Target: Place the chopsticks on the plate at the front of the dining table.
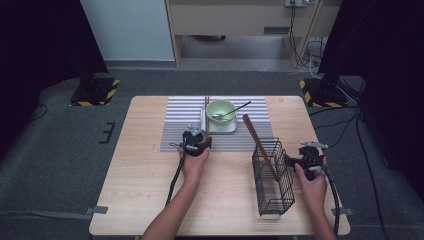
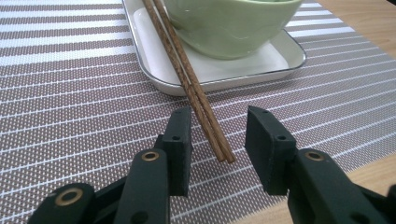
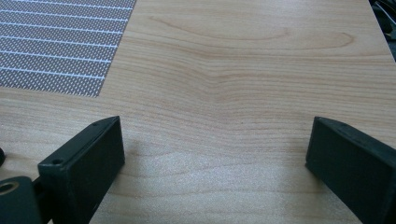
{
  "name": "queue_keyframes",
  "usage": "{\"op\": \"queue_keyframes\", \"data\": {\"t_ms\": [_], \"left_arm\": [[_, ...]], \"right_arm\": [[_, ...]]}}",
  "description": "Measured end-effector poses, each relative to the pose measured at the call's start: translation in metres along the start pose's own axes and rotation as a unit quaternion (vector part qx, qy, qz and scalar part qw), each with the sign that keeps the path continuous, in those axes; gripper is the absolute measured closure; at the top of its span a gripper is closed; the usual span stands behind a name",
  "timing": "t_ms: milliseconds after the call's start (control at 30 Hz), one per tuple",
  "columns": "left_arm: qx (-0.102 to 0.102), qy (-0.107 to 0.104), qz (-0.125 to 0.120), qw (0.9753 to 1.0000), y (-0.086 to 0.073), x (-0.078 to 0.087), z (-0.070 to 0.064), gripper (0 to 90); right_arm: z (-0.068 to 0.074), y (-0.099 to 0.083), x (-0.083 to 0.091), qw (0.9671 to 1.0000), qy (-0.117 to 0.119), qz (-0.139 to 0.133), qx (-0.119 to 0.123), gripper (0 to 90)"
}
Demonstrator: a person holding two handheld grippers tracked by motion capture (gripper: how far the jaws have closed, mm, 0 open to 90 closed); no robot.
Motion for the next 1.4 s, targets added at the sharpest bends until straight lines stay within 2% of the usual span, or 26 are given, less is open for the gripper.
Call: {"op": "queue_keyframes", "data": {"t_ms": [200, 300, 333, 433, 667, 767, 800, 867, 967, 1067, 1400], "left_arm": [[-0.004, -0.004, -0.008, 1.0, 0.001, 0.009, 0.003, 52.1], [-0.009, -0.003, -0.014, 0.9999, 0.001, 0.012, 0.004, 45.0], [-0.013, -0.005, -0.013, 0.9998, 0.002, 0.013, 0.004, 45.0], [-0.032, -0.008, -0.009, 0.9994, 0.003, 0.019, 0.006, 37.6], [-0.053, -0.022, -0.01, 0.9983, 0.009, 0.036, 0.01, 26.5], [-0.05, -0.025, -0.013, 0.9983, 0.01, 0.041, 0.012, 23.1], [-0.043, -0.032, -0.014, 0.9985, 0.011, 0.046, 0.015, 22.2], [-0.044, -0.04, -0.011, 0.9981, 0.01, 0.049, 0.017, 20.2], [-0.048, -0.042, -0.009, 0.9979, 0.009, 0.052, 0.02, 16.2], [-0.042, -0.045, -0.004, 0.9981, 0.005, 0.059, 0.025, 13.3], [-0.039, -0.046, -0.007, 0.9981, 0.003, 0.08, 0.04, 10.1]], "right_arm": [[0.0, 0.0, 0.0, 1.0, 0.0, 0.0, 0.0, 4.6], [0.0, 0.0, 0.0, 1.0, 0.0, 0.0, -0.001, 4.3], [0.0, 0.0, 0.0, 1.0, 0.0, 0.001, -0.001, 4.3], [0.0, 0.0, 0.0, 1.0, 0.0, 0.001, -0.001, 4.3], [0.0, 0.0, -0.001, 1.0, 0.0, 0.001, -0.001, 3.5], [0.0, 0.001, -0.001, 1.0, 0.001, 0.003, 0.0, 3.0], [0.0, 0.001, -0.001, 1.0, 0.002, 0.003, 0.0, 2.9], [0.0, 0.001, -0.001, 1.0, 0.002, 0.003, 0.0, 2.9], [0.0, 0.001, -0.001, 1.0, 0.002, 0.003, 0.0, 2.9], [0.0, 0.001, -0.001, 1.0, 0.002, 0.003, 0.001, 3.0], [0.0, 0.001, -0.001, 1.0, 0.001, 0.003, 0.0, 3.0]]}}
Point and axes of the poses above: each handheld gripper's, and its own axes: x roughly backward along the jaws, y roughly out of its top, z roughly to its left, the point moved 3 cm from there along -x, roughly forward along the jaws, and after that the axes turned 5 degrees about y, right-handed, at the moved point
